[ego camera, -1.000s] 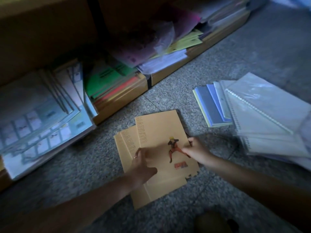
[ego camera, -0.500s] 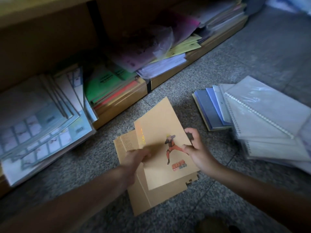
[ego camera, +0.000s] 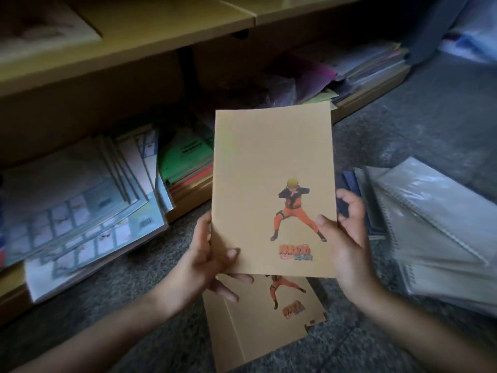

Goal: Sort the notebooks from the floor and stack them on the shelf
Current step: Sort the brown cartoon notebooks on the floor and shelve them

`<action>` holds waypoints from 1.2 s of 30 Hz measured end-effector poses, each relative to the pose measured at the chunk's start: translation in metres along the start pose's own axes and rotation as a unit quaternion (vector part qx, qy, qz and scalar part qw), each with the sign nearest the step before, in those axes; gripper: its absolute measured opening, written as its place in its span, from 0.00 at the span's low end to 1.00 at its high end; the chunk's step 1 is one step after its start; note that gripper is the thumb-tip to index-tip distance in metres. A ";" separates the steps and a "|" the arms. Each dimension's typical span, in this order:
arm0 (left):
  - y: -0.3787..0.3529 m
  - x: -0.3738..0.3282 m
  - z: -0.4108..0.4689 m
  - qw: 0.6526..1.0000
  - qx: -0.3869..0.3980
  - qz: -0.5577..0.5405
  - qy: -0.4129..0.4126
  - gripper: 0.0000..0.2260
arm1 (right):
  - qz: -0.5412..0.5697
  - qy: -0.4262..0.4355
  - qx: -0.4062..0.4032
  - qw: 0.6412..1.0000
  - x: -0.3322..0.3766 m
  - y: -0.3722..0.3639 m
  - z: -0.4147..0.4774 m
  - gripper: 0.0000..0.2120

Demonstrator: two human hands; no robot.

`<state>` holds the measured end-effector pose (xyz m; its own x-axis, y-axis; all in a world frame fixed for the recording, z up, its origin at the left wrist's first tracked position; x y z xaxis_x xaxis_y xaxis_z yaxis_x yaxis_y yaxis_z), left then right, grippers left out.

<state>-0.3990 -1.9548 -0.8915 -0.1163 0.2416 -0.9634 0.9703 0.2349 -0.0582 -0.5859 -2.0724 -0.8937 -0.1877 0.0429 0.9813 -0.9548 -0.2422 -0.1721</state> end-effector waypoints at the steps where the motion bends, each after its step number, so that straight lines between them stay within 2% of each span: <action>1: -0.002 -0.005 -0.003 1.000 -0.001 -0.005 -0.016 0.24 | -0.029 0.000 -0.006 1.000 0.001 0.001 0.004 0.17; 6: -0.005 -0.038 -0.005 0.989 -0.037 0.036 -0.136 0.23 | -0.118 -0.012 -0.048 0.992 0.001 0.003 0.010 0.15; 9: 0.003 -0.062 -0.005 0.968 -0.063 0.078 -0.232 0.22 | -0.122 -0.002 0.000 0.993 0.013 -0.009 0.011 0.10; 12: 0.011 -0.089 -0.009 0.944 -0.104 0.073 -0.305 0.24 | -0.117 0.041 0.071 0.990 0.034 -0.028 0.016 0.11; 15: 0.020 -0.115 -0.015 0.920 -0.145 0.067 -0.358 0.24 | -0.086 0.073 0.102 0.988 0.055 -0.051 0.029 0.13; 20: 0.060 -0.146 -0.025 0.898 -0.237 0.069 -0.363 0.26 | -0.002 0.068 0.166 0.984 0.085 -0.108 0.050 0.13; 23: 0.086 -0.160 -0.035 0.888 -0.289 0.070 -0.350 0.27 | 0.034 0.030 0.252 0.967 0.101 -0.145 0.062 0.15; 28: 0.125 -0.170 -0.041 0.884 -0.355 0.019 -0.304 0.27 | -0.027 0.026 0.319 0.947 0.120 -0.202 0.087 0.20; 32: 0.146 -0.171 -0.039 0.884 -0.382 0.004 -0.268 0.22 | -0.088 0.013 0.333 0.939 0.127 -0.237 0.103 0.22; 36: 0.159 -0.174 -0.038 0.877 -0.415 -0.006 -0.241 0.07 | -0.120 -0.001 0.344 0.931 0.132 -0.259 0.115 0.20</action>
<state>-0.2324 -1.9231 -0.7234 0.1719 -0.1447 -0.9744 0.4568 0.8881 -0.0513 -0.3365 -2.1153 -0.7097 0.0134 0.1746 0.9845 -0.5961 -0.7891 0.1481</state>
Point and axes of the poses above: each hand's wrist, its own z-axis towards the middle knuckle, its own y-axis out of the back of the hand, x = y × z, the point moved 2 cm from there along z, towards the middle knuckle, and after that the axes turned 4 degrees about -x, right-handed, at the moved point
